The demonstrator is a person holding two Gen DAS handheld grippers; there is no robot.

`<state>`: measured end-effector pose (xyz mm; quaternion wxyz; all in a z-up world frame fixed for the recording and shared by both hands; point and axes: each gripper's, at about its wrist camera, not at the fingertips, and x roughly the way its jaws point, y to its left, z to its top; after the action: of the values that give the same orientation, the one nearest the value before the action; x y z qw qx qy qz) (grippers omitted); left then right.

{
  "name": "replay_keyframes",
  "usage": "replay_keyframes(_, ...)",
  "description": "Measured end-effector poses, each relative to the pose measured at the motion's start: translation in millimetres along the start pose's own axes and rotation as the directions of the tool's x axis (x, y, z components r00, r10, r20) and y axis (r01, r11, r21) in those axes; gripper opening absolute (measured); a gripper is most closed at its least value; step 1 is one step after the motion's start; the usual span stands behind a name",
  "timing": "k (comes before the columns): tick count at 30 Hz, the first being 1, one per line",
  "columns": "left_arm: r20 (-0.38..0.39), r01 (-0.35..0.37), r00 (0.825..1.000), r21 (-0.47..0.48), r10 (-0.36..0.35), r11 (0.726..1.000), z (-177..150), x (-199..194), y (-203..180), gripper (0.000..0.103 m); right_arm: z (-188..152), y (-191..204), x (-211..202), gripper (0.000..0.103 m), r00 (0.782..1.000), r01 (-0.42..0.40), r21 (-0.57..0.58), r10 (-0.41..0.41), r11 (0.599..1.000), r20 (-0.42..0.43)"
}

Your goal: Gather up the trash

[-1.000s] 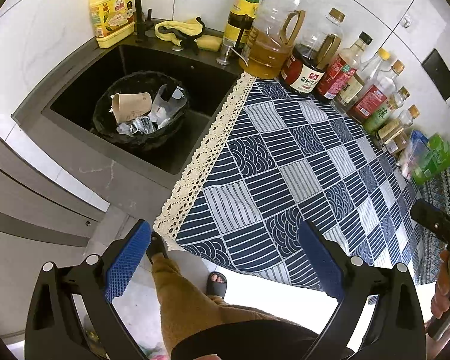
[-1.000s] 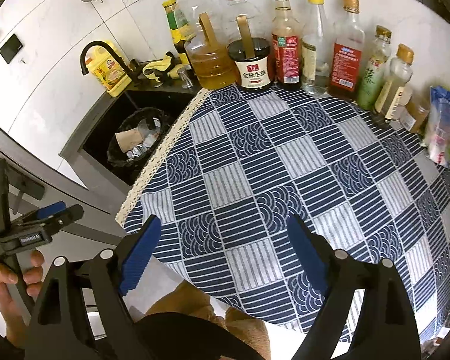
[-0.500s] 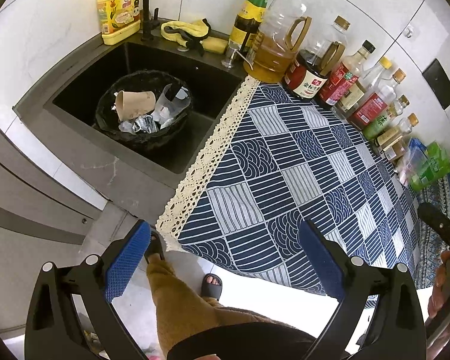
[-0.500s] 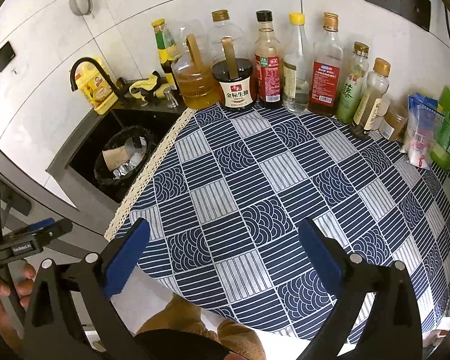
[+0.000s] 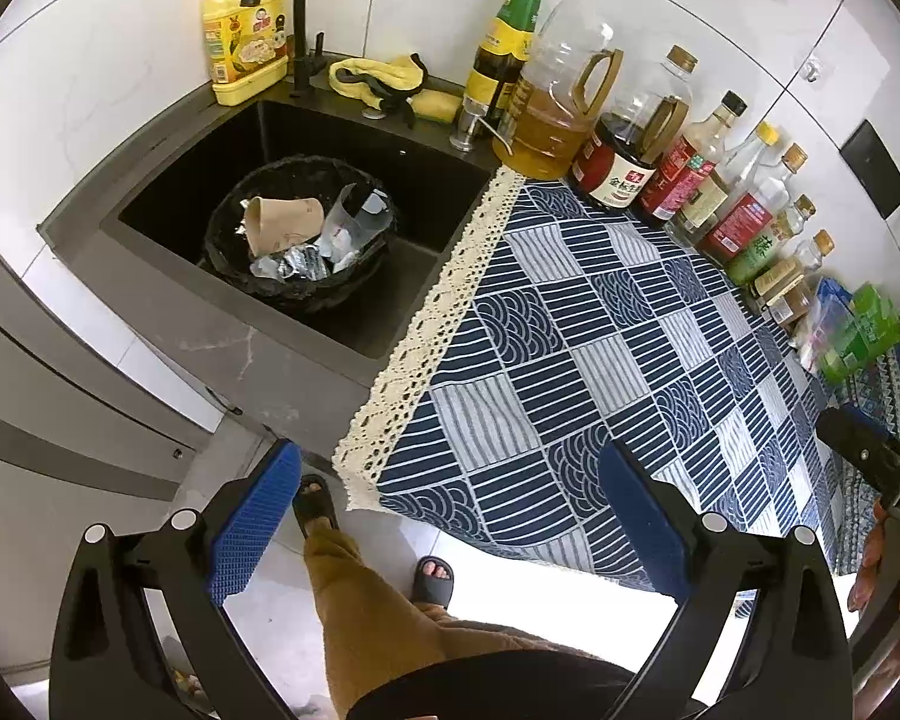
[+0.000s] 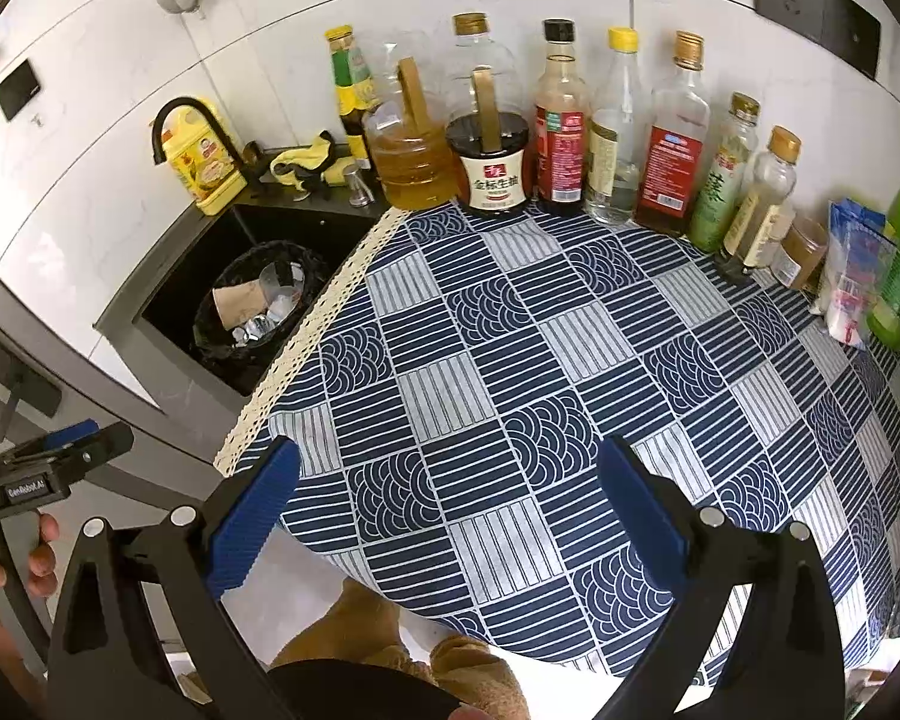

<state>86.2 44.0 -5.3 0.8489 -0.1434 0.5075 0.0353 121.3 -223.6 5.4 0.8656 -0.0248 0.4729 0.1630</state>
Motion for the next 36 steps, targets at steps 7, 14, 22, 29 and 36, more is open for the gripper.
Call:
replay_keyframes(7,0.003,-0.005,1.000,-0.002,0.005,1.000,-0.8,-3.5,4.9,0.096,2.9,10.5,4.2,0.098,1.000,-0.018,-0.030,0.017,0.999,-0.011)
replay_keyframes(14,0.008,-0.014,1.000,0.003,0.014,1.000,-1.8,-8.2,4.3,0.096,3.8,12.4,11.0,0.098,0.999,-0.027,-0.033,0.027,0.999,-0.027)
replay_keyframes(22,0.001,-0.013,1.000,0.017,0.012,1.000,1.4,-6.7,0.0,0.096,3.5,14.5,14.6,0.098,0.999,-0.032,-0.047,0.031,0.998,-0.038)
replay_keyframes(29,0.005,-0.005,1.000,0.005,0.005,1.000,2.7,-6.8,0.6,0.096,2.4,12.7,16.1,0.098,0.999,-0.027,-0.042,0.025,0.999,-0.043)
replay_keyframes(36,-0.001,-0.011,1.000,0.002,0.011,1.000,4.4,-4.7,1.6,0.096,0.8,11.5,17.6,0.098,0.998,-0.035,-0.036,0.034,0.999,-0.050)
